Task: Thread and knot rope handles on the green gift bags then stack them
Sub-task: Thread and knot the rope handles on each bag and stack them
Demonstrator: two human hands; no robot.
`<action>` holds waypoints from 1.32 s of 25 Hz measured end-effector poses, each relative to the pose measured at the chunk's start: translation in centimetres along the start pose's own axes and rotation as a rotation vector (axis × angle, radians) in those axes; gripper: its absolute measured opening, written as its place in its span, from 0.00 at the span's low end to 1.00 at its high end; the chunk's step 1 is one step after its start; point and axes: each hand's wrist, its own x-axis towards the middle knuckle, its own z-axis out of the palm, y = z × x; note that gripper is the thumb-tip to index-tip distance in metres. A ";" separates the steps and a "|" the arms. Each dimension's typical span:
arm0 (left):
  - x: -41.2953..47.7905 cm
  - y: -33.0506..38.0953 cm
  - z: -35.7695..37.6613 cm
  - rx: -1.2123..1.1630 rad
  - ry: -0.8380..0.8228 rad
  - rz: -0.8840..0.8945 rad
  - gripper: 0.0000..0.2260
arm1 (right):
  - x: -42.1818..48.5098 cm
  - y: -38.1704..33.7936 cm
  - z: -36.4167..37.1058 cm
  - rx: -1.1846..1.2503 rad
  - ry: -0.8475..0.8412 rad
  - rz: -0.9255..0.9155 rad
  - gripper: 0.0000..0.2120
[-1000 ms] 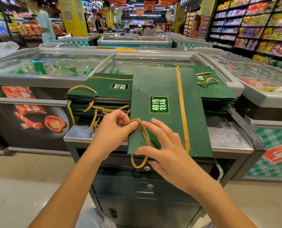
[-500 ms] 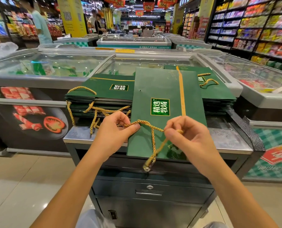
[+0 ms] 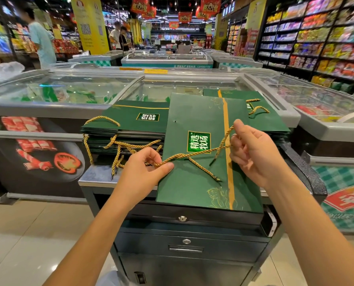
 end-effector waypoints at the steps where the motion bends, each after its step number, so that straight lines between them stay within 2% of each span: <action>1: -0.1 0.0 0.2 0.029 0.017 0.014 0.11 | 0.4 -0.1 -0.2 -0.014 0.026 -0.001 0.14; 4: -1.1 0.4 1.3 0.266 0.166 0.191 0.10 | 0.9 0.6 -0.4 -0.076 0.031 0.002 0.13; 7: -1.4 0.9 2.3 0.493 0.283 0.359 0.16 | 0.9 1.4 -0.5 -0.119 0.020 0.004 0.12; 9: -1.1 1.5 3.0 0.436 0.170 0.451 0.18 | 1.0 1.7 -0.7 -0.131 0.018 -0.002 0.12; 11: -1.0 2.6 4.1 0.351 0.038 0.497 0.15 | 1.0 1.9 -0.6 -0.138 0.017 -0.008 0.13; 12: -0.9 3.0 4.7 0.345 0.021 0.511 0.12 | 1.0 2.0 -0.6 -0.137 0.012 -0.013 0.13; 14: -0.2 3.7 5.7 0.404 0.025 0.506 0.10 | 1.0 2.2 -0.4 -0.133 0.001 -0.024 0.13; 17: 1.0 3.9 6.8 0.534 0.035 0.441 0.14 | 0.9 2.2 -0.6 -0.126 -0.011 -0.034 0.14; 19: 1.4 3.7 7.3 0.581 0.044 0.429 0.12 | 0.8 2.2 -0.7 -0.111 -0.018 -0.035 0.13; 22: 1.5 2.8 7.5 0.471 0.073 0.451 0.05 | 0.7 2.4 -0.8 -0.105 -0.001 -0.032 0.12; 24: 1.4 2.5 7.3 0.335 0.083 0.437 0.04 | 0.5 2.4 -0.4 -0.139 0.033 -0.053 0.09; 26: 1.2 2.4 7.1 0.266 0.097 0.423 0.05 | 0.0 2.3 0.3 -0.272 0.067 -0.138 0.08; 29: 0.7 2.6 6.9 0.255 0.137 0.415 0.07 | -0.8 2.6 1.0 -0.545 0.001 -0.288 0.14; 31: 0.4 2.5 6.7 0.242 0.121 0.397 0.08 | -1.0 2.9 1.3 -0.642 -0.096 -0.316 0.10; 33: 0.1 2.4 6.5 0.228 0.086 0.413 0.08 | -0.9 3.0 1.2 -0.669 -0.117 -0.323 0.06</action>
